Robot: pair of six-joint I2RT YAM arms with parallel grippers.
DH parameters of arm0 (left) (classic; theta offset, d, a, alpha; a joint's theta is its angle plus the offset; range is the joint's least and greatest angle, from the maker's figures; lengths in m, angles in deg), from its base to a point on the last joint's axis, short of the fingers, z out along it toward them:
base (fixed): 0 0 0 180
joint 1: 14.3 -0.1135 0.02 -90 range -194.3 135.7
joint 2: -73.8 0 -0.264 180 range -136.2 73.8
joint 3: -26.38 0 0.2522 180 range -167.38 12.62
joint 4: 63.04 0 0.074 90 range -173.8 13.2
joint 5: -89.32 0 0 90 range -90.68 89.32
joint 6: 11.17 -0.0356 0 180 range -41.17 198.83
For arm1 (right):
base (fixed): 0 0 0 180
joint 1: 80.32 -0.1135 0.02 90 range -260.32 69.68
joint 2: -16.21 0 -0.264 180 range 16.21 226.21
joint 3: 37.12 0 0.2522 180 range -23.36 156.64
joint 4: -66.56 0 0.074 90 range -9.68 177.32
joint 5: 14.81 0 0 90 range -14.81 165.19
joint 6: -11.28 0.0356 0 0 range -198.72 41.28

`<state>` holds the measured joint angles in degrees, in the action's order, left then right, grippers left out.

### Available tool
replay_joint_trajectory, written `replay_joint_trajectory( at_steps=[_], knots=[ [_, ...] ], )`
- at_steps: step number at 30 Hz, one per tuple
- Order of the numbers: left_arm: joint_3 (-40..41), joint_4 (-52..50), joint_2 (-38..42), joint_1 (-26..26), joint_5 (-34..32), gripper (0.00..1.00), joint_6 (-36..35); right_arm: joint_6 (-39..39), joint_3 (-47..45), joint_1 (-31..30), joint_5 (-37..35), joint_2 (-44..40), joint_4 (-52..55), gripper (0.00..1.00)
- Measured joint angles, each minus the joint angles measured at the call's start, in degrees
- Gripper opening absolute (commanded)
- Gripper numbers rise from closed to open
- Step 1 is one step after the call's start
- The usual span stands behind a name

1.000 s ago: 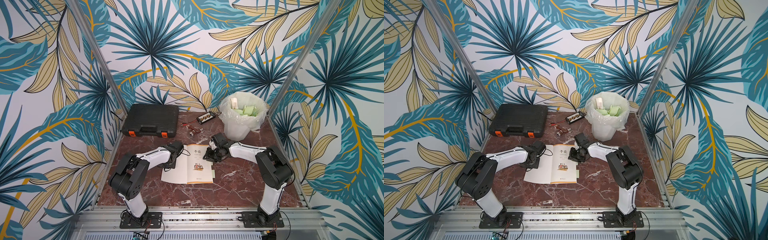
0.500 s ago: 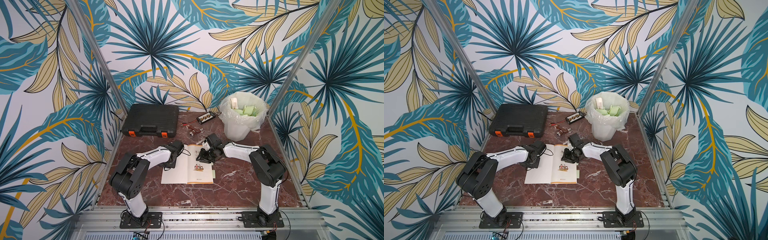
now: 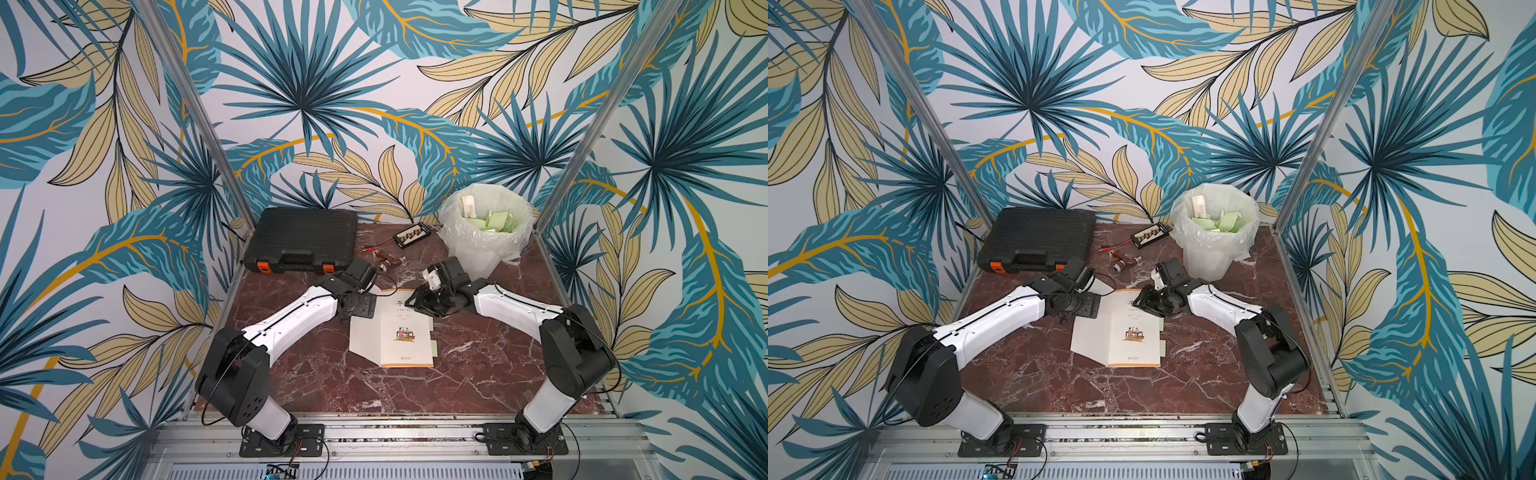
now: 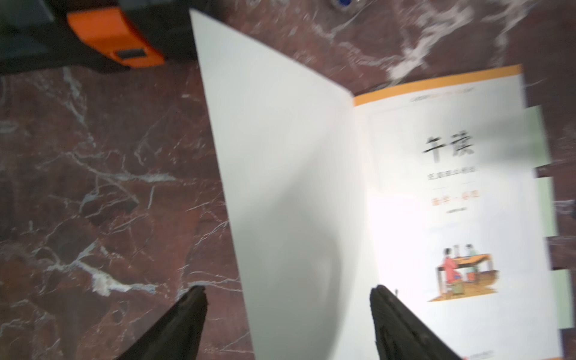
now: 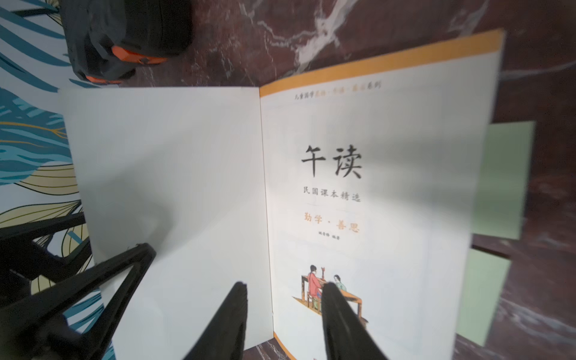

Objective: Peel off the used sticky note
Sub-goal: Turn the page of the book at the center of the board.

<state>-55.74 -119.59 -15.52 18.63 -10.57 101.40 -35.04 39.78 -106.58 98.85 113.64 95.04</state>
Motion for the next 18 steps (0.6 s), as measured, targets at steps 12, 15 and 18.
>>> replay_joint_trajectory(
  at_steps=[12,15,18],
  knots=[
    [-5.09,1.86,-9.84,5.73,5.18,0.90,1.73,-5.01,-0.02,9.49,-4.22,4.26,4.02,0.43],
    [-5.09,1.84,-9.97,5.73,4.76,0.89,2.08,-5.81,-0.09,9.94,-3.17,7.04,3.26,0.42],
    [-5.09,1.55,-9.97,5.66,3.41,0.86,2.56,-6.36,-0.42,10.08,-0.83,9.44,1.55,0.43]
  ],
)
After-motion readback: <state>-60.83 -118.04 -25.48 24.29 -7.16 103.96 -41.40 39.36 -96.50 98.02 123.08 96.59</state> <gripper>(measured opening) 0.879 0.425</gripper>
